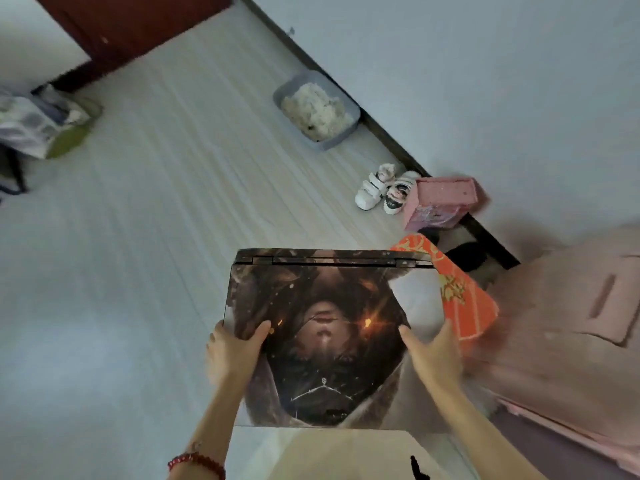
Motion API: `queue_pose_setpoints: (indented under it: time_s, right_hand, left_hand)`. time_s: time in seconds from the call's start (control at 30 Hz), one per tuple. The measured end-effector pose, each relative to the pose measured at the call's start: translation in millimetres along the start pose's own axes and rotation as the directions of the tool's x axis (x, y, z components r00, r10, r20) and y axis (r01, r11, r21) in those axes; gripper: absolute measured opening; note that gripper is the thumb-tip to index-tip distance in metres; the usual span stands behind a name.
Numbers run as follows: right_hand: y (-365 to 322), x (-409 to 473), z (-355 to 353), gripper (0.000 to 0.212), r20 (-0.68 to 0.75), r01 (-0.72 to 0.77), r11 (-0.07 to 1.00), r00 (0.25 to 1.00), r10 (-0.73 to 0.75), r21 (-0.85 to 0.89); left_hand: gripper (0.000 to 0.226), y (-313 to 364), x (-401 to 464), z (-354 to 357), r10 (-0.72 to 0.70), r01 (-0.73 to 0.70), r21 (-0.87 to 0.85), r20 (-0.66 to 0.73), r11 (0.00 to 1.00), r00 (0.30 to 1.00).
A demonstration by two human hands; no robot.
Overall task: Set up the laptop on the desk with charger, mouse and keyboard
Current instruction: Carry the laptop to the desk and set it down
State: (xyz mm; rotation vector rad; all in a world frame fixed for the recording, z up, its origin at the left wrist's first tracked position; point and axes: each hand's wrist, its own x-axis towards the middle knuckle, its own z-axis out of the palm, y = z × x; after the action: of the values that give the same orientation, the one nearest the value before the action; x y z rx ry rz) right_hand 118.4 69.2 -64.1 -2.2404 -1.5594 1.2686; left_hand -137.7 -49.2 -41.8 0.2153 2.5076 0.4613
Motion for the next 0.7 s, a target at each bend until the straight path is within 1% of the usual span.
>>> queue_pose_setpoints:
  time_s: [0.03,0.07,0.13,0.23,0.3,0.37,0.43,0.47,0.53,0.63,0.7]
  right_hand:
    - [-17,-8,5,0.093,0.024,0.069,0.997,0.997,-0.068,-0.039]
    - [-28,-6,4,0.093,0.019,0.1,0.994,0.995,-0.099,-0.044]
    - [-60,-23,17,0.093,0.07,0.222,0.972,0.974,-0.216,-0.08]
    - [-97,-57,48,0.089,0.143,0.332,0.926,0.94,-0.31,-0.179]
    - [-124,-83,75,0.083,0.179,0.42,0.883,0.905,-0.387,-0.212]
    - [-152,-113,111,0.082,0.235,0.503,0.827,0.86,-0.452,-0.25]
    - [-177,-140,145,0.083,0.271,0.524,0.802,0.847,-0.457,-0.286]
    - [-193,-159,174,0.082,0.291,0.545,0.782,0.834,-0.469,-0.3]
    - [-217,-183,206,0.081,0.308,0.565,0.762,0.821,-0.481,-0.316]
    - [-263,-237,277,0.082,0.369,0.633,0.703,0.769,-0.523,-0.324]
    - [-292,-269,315,0.084,0.401,0.667,0.667,0.739,-0.541,-0.33]
  left_hand:
    - [0.089,-14,-12,-18,-0.04,0.037,-0.064,-0.054,0.997,0.998]
    - [0.088,-18,-16,-23,-0.05,0.043,-0.092,-0.074,0.995,0.996]
    - [0.085,-42,-24,-51,-0.126,0.103,-0.168,-0.13,0.98,0.983]
    - [0.085,-85,-32,-88,-0.217,0.159,-0.277,-0.195,0.948,0.956]
    - [0.088,-116,-28,-113,-0.285,0.191,-0.346,-0.245,0.919,0.927]
    - [0.089,-149,-17,-142,-0.353,0.222,-0.4,-0.29,0.889,0.89]
    - [0.09,-175,-3,-167,-0.404,0.254,-0.423,-0.313,0.87,0.86]
    - [0.091,-197,8,-187,-0.44,0.277,-0.445,-0.319,0.852,0.839]
    - [0.092,-219,24,-211,-0.476,0.306,-0.455,-0.324,0.836,0.818]
    - [0.095,-271,60,-269,-0.544,0.345,-0.486,-0.361,0.803,0.757]
    - [0.095,-293,82,-303,-0.57,0.36,-0.49,-0.392,0.794,0.722]
